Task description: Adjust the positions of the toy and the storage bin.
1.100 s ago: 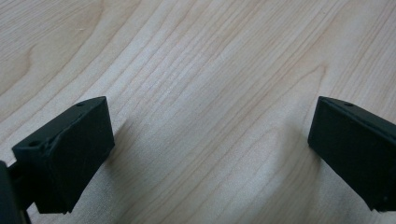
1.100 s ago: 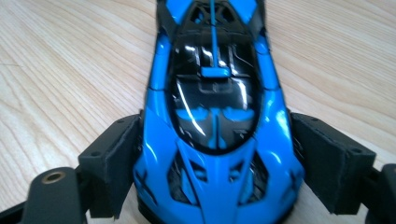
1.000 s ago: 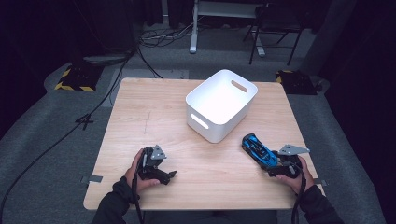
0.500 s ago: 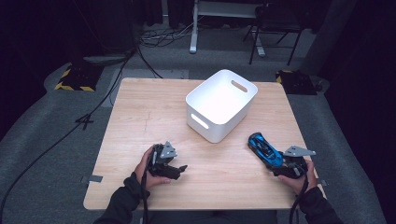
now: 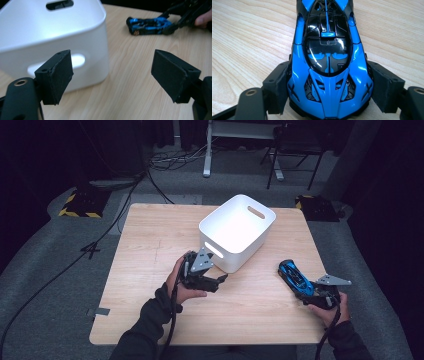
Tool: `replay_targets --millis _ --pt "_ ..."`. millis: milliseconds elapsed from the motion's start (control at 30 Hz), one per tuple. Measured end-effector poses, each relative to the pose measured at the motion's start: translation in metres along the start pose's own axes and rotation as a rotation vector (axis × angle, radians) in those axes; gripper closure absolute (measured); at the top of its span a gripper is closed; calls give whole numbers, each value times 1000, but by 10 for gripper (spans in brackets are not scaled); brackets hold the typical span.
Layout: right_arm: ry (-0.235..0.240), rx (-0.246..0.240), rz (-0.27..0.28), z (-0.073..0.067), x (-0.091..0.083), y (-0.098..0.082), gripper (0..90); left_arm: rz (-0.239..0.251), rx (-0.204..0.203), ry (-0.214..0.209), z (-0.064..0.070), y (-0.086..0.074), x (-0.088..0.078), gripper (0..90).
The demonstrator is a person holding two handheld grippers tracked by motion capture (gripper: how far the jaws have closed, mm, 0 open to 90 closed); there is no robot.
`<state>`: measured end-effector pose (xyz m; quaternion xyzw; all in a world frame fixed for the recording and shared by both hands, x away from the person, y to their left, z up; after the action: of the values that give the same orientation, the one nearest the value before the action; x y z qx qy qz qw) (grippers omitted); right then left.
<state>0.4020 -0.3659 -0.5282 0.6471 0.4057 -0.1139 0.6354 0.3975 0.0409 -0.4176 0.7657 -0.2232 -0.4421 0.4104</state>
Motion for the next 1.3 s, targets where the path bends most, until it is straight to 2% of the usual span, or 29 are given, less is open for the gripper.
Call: replay_targets --millis 100,167,233,300,367,467,500,533,567,600,633,667,733,767,867,900,933,967,1000,1033,1100,1233,1300 --pt "0 -3 1 0 0 0 261 29 29 -4 -2 22 6 179" --pt "-1 -2 2 0 0 0 261 48 17 -22 -2 35 14 192" --pt "-3 -4 4 0 0 -1 261 35 32 -3 -2 46 25 203" --pt "-2 -4 6 0 0 -1 261 8 61 -3 -3 53 37 230" --pt "-2 -5 7 0 0 -1 260 -10 68 0 -3 59 50 271" --pt "-3 -5 7 0 0 -1 260 -30 32 3 -5 63 65 313" --pt "-3 -5 7 0 0 -1 260 -43 22 10 -6 63 68 328" --pt "-4 1 8 0 0 -1 260 -45 -5 8 -6 64 72 371" --pt "-4 1 8 0 0 -1 260 -37 -26 1 -7 65 75 371" --pt "-5 -1 7 0 0 -1 260 -52 -35 6 -7 64 77 396" --pt "-5 -1 7 0 0 -1 260 -87 -31 31 -9 63 79 396" --pt "-4 -1 8 0 0 -1 259 -120 -50 42 -11 61 82 451" --pt "-4 0 8 0 0 -1 260 -135 -65 46 -12 59 84 490" --pt "-4 0 8 0 0 -1 260 -152 -65 51 -13 58 86 490" --pt "-4 -1 7 0 0 -1 259 -180 -77 45 -15 55 91 570" --pt "-4 -1 7 0 0 -1 259 -204 -55 42 -16 53 91 593" --pt "-4 -1 8 0 0 -1 259 -195 -67 40 -16 53 93 654" --pt "-4 -1 8 0 0 -1 259 -210 -49 35 -18 52 93 654" --pt "-4 0 7 0 0 -1 259 -212 -55 41 -19 51 94 720" --pt "-4 0 7 0 0 -1 259 -212 -55 41 -19 51 94 743" --pt "-3 0 7 0 0 -1 259 -204 -77 27 -21 52 94 759" --pt "-4 -1 7 0 0 -1 259 -192 -52 -7 -20 54 93 845" --pt "-3 2 8 0 0 -1 259 -194 -46 -17 -19 53 92 847"
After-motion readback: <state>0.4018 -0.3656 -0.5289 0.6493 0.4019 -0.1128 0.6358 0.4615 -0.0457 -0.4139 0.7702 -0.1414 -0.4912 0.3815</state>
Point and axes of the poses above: each handheld gripper's, and its own axes: x roughly forward along the jaws, y roughly out of its top, z roughly to its right, the point moved 4 cm from there along x, roughly forward along the jaws, and after that the axes turned 13 degrees about x, right-handed, at the moved point
